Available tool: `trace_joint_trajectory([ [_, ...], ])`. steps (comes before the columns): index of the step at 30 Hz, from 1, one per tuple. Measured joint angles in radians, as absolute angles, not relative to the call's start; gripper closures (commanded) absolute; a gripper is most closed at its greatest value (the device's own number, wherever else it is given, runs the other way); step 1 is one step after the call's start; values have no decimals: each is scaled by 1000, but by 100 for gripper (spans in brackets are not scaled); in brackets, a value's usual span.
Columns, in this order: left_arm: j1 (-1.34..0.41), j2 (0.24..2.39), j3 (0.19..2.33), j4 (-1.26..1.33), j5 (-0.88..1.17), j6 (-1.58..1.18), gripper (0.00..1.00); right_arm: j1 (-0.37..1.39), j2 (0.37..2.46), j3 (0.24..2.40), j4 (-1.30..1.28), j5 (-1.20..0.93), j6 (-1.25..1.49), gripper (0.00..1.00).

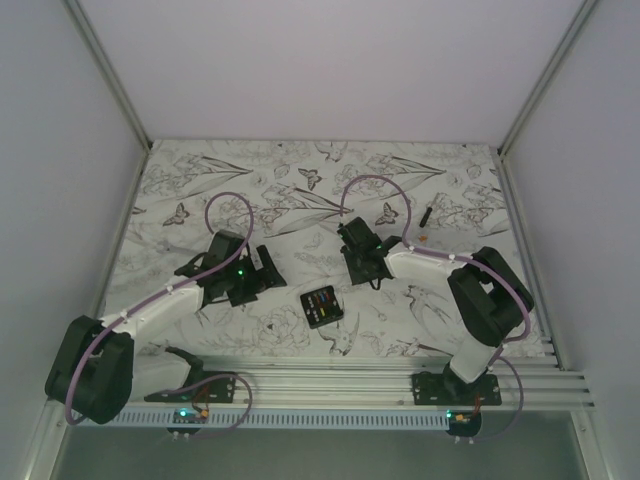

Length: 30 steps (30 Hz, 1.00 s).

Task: Snap on the fuse box
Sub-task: Pick up the fuse from the center of the board.

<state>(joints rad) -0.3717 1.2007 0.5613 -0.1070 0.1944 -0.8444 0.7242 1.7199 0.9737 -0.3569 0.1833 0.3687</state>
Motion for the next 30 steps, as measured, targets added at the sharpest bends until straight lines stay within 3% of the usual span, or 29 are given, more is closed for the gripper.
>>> trace_joint_trajectory([
  [13, -372, 1201, 585, -103, 250, -872, 4, 724, 1674, 925, -313, 159, 325, 80],
  [26, -373, 1323, 696, 1, 407, -945, 45, 727, 1460, 884, -167, -93, 137, 80],
  [30, -382, 1355, 730, 24, 447, -970, 54, 742, 1440, 884, -117, -176, 95, 80],
])
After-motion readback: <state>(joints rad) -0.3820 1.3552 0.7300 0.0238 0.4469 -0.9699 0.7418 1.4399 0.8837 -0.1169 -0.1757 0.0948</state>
